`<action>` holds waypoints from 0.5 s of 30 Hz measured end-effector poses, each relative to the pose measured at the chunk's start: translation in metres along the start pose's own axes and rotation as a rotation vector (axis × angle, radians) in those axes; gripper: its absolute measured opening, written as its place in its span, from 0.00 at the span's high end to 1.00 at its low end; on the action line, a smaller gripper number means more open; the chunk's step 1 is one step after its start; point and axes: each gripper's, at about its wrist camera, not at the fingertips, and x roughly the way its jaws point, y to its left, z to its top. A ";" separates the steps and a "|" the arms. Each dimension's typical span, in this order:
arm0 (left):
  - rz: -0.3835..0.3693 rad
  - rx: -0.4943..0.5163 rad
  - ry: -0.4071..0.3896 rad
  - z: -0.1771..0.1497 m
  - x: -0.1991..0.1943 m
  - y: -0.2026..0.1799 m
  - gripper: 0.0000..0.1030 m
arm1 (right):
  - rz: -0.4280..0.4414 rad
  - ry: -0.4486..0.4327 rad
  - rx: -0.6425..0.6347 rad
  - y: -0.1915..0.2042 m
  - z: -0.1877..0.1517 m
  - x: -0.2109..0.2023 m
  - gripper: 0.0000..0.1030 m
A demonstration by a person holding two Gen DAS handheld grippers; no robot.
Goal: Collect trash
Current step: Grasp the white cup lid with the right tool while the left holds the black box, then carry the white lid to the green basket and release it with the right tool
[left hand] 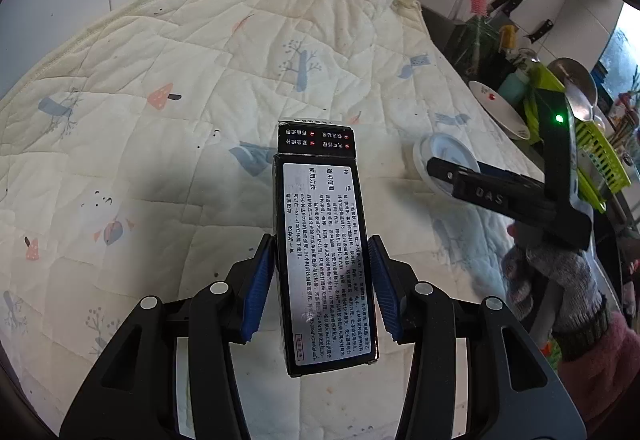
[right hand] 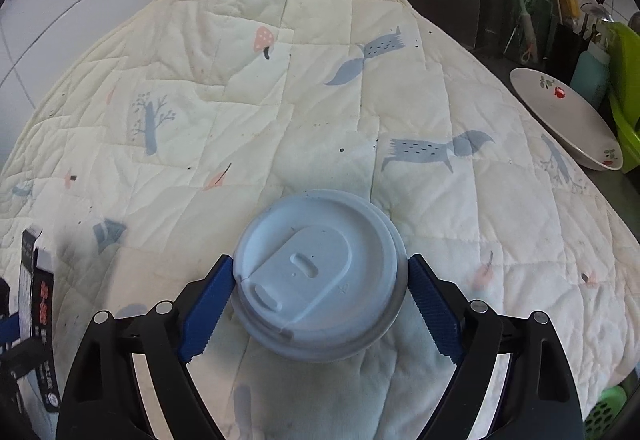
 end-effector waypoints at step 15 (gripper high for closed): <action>-0.137 0.123 -0.008 -0.036 -0.036 -0.081 0.55 | -0.086 -0.097 0.096 -0.070 -0.110 -0.156 0.19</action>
